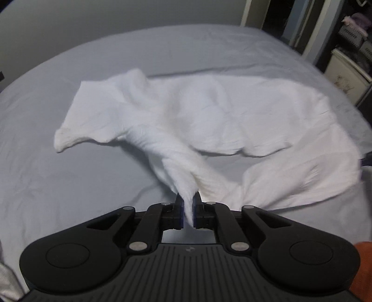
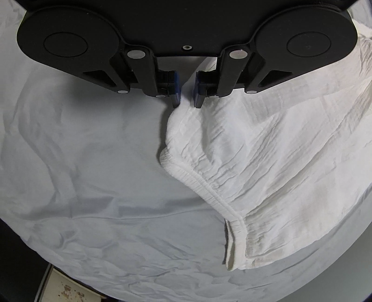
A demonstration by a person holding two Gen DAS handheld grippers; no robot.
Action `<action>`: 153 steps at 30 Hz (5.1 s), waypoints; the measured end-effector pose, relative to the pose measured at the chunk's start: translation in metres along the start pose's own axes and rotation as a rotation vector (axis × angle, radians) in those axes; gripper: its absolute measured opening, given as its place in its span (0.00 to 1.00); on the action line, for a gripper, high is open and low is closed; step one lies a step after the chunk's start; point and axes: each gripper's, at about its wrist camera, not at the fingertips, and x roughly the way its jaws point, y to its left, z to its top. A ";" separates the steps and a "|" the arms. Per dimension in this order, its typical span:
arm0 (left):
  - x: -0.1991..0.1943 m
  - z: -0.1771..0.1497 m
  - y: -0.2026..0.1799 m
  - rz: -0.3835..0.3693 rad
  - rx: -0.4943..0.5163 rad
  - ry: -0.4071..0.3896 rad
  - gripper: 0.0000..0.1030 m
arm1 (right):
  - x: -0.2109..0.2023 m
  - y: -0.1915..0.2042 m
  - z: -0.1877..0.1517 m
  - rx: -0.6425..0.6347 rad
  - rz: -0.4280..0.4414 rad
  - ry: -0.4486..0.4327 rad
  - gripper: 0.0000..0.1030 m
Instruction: Fold clothes
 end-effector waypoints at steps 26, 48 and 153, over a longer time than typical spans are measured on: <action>0.051 -0.057 0.056 0.109 0.072 0.080 0.45 | 0.003 0.014 -0.006 -0.028 -0.069 -0.005 0.11; 0.070 -0.007 0.076 -0.311 -0.404 -0.041 0.05 | 0.004 0.033 -0.010 -0.109 -0.130 -0.007 0.14; -0.003 -0.055 0.154 0.320 0.132 0.038 0.35 | -0.014 0.009 -0.021 -0.040 -0.165 -0.006 0.01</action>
